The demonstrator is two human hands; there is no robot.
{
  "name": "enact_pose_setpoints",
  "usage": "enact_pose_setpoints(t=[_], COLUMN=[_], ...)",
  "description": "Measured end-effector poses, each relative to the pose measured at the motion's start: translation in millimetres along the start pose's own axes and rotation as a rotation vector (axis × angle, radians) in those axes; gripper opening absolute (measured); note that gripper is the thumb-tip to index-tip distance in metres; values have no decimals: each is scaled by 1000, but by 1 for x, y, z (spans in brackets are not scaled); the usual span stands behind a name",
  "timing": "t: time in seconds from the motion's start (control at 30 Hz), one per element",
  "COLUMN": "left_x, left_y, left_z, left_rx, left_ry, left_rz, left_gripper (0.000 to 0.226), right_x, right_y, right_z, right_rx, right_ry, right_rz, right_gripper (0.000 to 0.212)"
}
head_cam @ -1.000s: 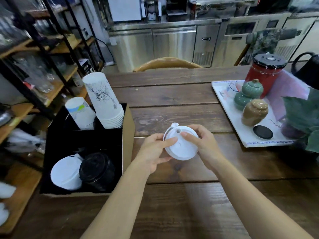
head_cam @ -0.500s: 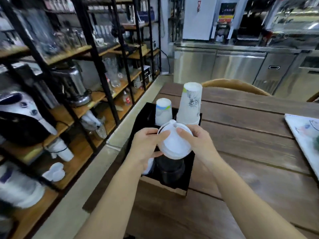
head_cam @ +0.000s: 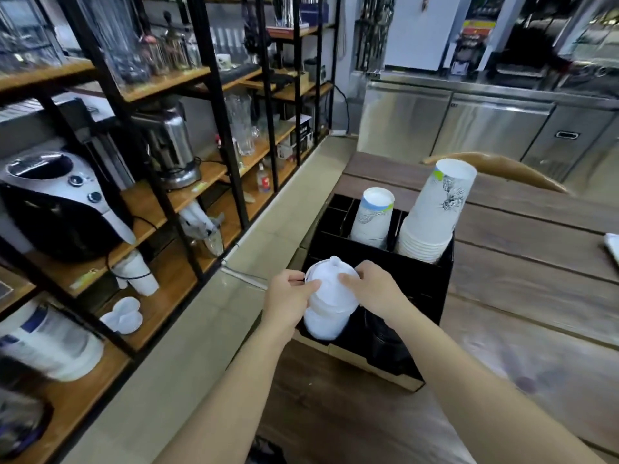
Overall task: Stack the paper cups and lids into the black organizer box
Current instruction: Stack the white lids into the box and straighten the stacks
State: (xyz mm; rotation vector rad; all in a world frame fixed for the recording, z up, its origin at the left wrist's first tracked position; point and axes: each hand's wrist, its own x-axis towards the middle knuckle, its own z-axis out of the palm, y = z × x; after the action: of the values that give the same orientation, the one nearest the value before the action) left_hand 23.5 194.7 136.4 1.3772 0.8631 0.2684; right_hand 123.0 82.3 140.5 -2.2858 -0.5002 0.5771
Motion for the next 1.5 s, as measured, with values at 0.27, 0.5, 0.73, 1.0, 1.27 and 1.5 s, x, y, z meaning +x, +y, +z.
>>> enact_pose_setpoints(t=[0.27, 0.5, 0.73, 1.0, 1.27, 1.5], left_x=[20, 24, 29, 34, 24, 26], left_y=[-20, -24, -23, -9, 48, 71], left_z=[4, 0, -3, -3, 39, 103], left_rx=[55, 220, 385, 541, 538, 327], left_ry=[-31, -76, -119, -165, -41, -236], left_rz=[-46, 73, 71, 93, 481, 557], left_gripper=[18, 36, 39, 27, 25, 44], right_x=[12, 20, 21, 17, -6, 4], right_y=[-4, 3, 1, 3, 20, 47], right_z=[16, 24, 16, 8, -52, -100], right_rx=[-229, -282, -380, -372, -10, 423], right_ry=[0, -63, -128, -83, 598, 793], right_rz=[48, 81, 13, -36, -300, -222], right_gripper=[20, 21, 29, 41, 22, 31])
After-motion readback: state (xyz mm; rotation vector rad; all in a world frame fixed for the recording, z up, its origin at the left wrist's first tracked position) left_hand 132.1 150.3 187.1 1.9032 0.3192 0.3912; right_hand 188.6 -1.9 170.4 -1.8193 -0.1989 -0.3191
